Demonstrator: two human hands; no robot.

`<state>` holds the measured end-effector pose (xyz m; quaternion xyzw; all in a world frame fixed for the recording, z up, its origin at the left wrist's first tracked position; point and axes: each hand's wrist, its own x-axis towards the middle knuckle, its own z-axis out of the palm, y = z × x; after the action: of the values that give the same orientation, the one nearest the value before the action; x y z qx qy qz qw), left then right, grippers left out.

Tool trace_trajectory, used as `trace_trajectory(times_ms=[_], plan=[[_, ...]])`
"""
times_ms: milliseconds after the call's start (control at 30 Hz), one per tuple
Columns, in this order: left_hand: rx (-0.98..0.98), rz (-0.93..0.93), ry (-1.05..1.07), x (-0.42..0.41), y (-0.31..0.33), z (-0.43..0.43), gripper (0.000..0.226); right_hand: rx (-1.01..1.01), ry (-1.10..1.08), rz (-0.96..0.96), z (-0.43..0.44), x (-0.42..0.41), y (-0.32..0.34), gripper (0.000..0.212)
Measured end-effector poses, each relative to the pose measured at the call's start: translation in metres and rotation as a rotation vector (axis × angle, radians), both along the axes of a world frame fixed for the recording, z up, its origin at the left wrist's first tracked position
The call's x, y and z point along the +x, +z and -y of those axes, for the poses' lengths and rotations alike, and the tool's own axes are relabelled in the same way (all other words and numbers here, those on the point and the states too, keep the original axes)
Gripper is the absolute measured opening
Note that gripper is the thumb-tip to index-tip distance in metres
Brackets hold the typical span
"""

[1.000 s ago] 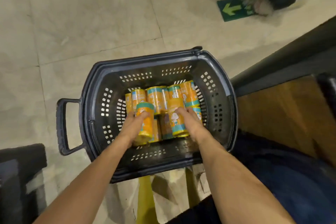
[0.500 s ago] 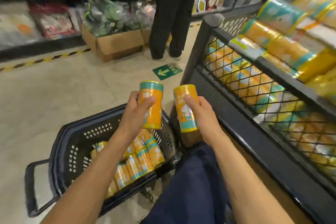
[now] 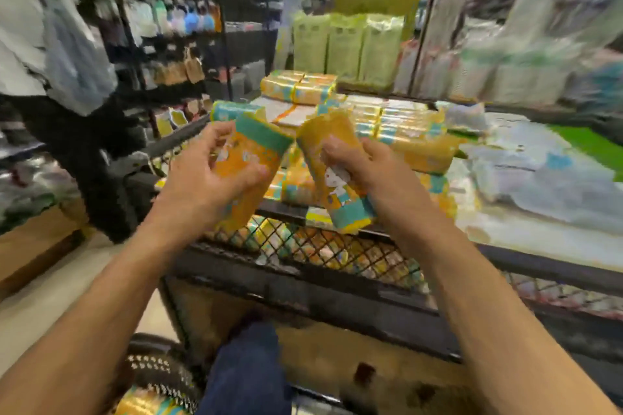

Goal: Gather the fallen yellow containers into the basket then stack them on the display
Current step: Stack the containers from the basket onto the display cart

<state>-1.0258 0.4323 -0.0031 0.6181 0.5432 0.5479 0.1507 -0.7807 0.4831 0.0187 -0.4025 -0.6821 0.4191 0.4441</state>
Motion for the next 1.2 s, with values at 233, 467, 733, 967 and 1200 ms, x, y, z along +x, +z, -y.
trace_trajectory(times_ms=[233,467,733,967,1200], plan=[[0.047,-0.714,-0.163,0.046,0.05,-0.078,0.08,0.396,-0.334,0.373,-0.049,0.076,0.023,0.063],[-0.078,-0.879,-0.175,0.071,0.045,-0.124,0.072,0.535,-0.357,0.768,-0.075,0.099,-0.001,0.077],[0.071,-0.221,-0.035,0.072,0.002,-0.124,0.052,0.414,-0.552,-0.071,-0.083,0.096,-0.034,0.044],[-0.224,0.286,-0.089,0.067,-0.005,-0.125,0.065,-0.083,-0.293,-0.276,-0.104,0.1,-0.047,0.077],[-0.232,0.323,-0.096,0.065,-0.001,-0.12,0.07,-0.064,-0.29,-0.203,-0.099,0.099,-0.041,0.079]])
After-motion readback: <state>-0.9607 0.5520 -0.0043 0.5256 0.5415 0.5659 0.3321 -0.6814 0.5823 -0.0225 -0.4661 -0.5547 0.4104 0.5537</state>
